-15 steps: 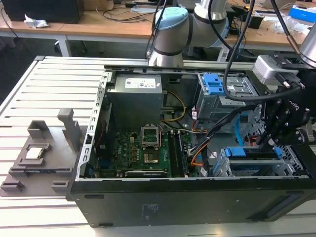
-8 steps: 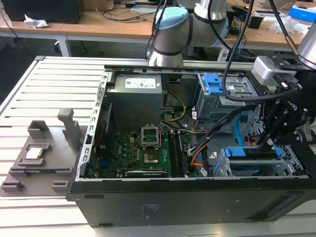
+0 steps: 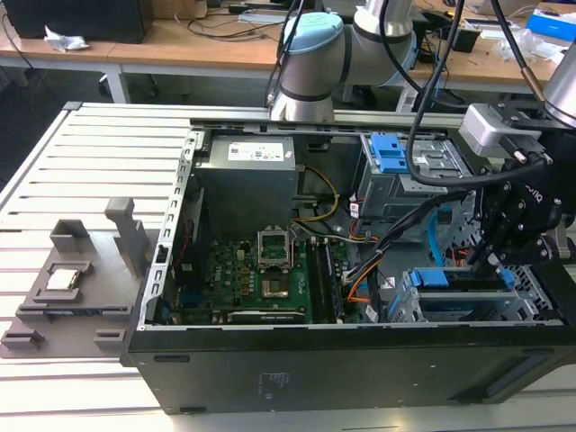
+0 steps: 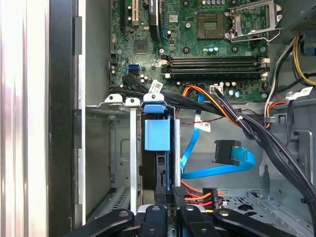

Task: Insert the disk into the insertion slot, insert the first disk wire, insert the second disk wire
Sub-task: 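Insert the first disk wire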

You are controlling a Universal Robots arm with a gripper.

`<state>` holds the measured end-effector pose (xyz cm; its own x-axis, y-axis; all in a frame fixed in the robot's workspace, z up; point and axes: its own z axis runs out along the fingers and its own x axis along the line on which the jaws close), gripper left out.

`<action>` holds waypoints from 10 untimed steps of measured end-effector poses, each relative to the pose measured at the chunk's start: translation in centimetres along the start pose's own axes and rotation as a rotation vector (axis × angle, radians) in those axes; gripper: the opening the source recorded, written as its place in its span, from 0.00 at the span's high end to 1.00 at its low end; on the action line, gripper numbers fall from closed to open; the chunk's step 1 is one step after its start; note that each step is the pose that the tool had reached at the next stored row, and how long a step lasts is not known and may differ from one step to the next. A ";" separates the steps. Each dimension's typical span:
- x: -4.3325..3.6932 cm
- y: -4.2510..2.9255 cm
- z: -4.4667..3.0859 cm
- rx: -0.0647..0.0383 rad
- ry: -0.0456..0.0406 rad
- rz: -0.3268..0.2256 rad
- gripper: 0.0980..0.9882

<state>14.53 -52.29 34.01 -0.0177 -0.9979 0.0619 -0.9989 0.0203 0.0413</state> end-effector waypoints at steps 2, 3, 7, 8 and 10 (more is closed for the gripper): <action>0.03 0.01 -0.44 0.000 0.0005 0.000 0.92; 0.03 0.02 -0.54 0.000 0.0004 0.001 0.92; 0.13 0.02 -0.53 0.000 -0.0024 0.004 0.92; 0.13 0.02 -0.49 -0.001 -0.0033 0.014 0.92; 0.13 0.02 -0.45 -0.002 -0.0039 0.037 0.92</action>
<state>14.52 -52.40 34.47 -0.0543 -0.9967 0.0596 -0.9975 0.0569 0.0414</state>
